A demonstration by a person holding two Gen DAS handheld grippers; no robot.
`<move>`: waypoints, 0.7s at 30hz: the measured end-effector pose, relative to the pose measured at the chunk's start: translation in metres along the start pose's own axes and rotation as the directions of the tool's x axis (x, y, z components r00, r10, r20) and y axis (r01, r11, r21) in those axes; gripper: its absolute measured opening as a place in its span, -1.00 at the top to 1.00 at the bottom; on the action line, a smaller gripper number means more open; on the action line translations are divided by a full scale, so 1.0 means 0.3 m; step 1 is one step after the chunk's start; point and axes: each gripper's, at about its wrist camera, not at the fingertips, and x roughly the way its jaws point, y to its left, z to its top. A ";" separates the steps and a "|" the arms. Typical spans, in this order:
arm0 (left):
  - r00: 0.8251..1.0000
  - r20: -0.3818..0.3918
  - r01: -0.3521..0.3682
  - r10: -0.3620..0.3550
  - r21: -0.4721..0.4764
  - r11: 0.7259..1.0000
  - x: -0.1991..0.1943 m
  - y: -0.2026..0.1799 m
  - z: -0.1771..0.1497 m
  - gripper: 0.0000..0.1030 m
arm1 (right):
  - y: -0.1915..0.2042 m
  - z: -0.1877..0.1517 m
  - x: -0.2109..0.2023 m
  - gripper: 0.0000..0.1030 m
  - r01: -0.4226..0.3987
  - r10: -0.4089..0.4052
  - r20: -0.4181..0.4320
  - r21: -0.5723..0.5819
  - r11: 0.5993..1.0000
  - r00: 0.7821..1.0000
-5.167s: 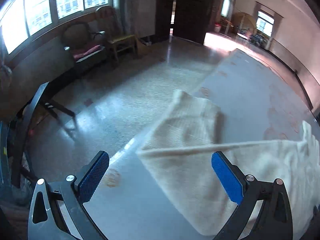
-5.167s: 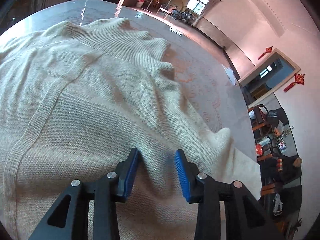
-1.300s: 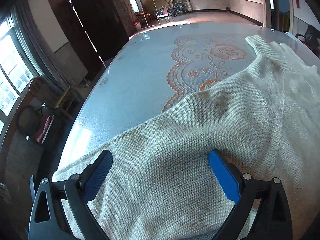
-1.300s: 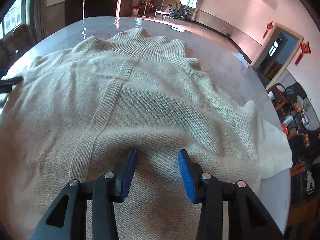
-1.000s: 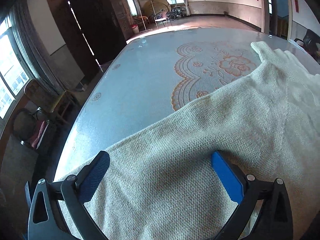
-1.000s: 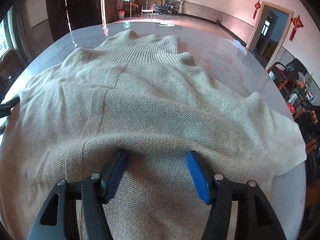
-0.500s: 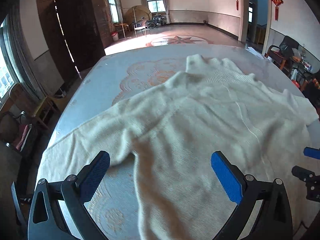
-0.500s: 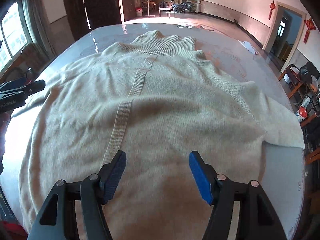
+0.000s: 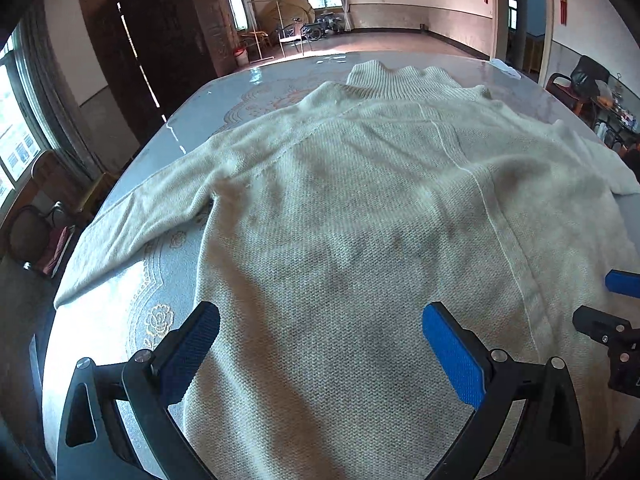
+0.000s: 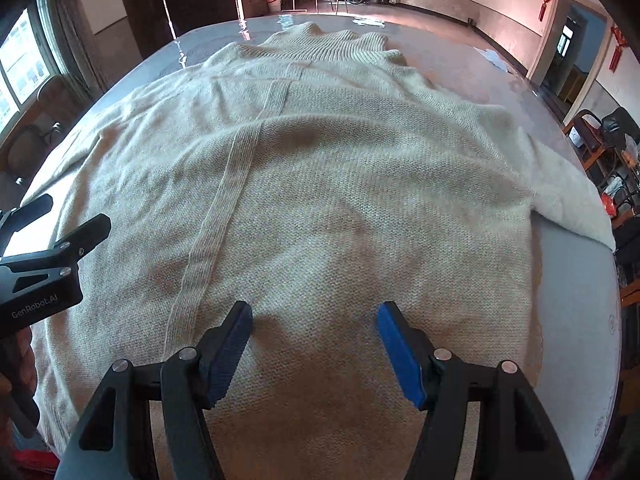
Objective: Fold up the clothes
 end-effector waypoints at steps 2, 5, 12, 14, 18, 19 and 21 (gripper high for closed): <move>1.000 -0.022 -0.021 0.021 0.016 1.000 0.026 0.011 -0.031 -0.99 | 0.005 -0.022 0.001 -0.28 0.007 -0.007 0.012 -0.020 1.000 1.000; 1.000 0.020 0.022 -0.021 -0.020 1.000 0.017 0.056 -0.082 -0.99 | -0.002 -0.042 -0.007 -0.28 0.005 -0.004 0.026 -0.046 0.999 1.000; 0.997 -0.045 0.064 -0.069 -0.096 0.993 -0.006 0.130 -0.124 -0.99 | -0.049 -0.133 -0.111 -0.27 -0.030 0.032 0.062 -0.044 0.999 0.998; 0.996 -0.048 0.066 -0.072 -0.108 0.992 -0.028 0.131 -0.133 -0.99 | -0.047 -0.177 -0.148 -0.27 -0.013 0.018 0.062 -0.080 0.997 0.998; 0.990 -0.032 0.131 -0.136 -0.126 0.983 -0.061 0.085 -0.125 -0.99 | -0.031 -0.245 -0.181 -0.27 -0.006 0.012 0.044 -0.126 0.992 0.999; 0.988 -0.025 0.146 -0.150 -0.112 0.983 -0.067 0.063 -0.123 -0.99 | -0.024 -0.257 -0.181 -0.27 -0.002 0.007 0.037 -0.133 0.991 0.999; 0.989 -0.016 0.146 -0.147 -0.052 0.988 -0.073 0.013 -0.121 -0.99 | -0.014 -0.272 -0.170 -0.27 0.004 -0.001 0.026 -0.138 0.990 1.000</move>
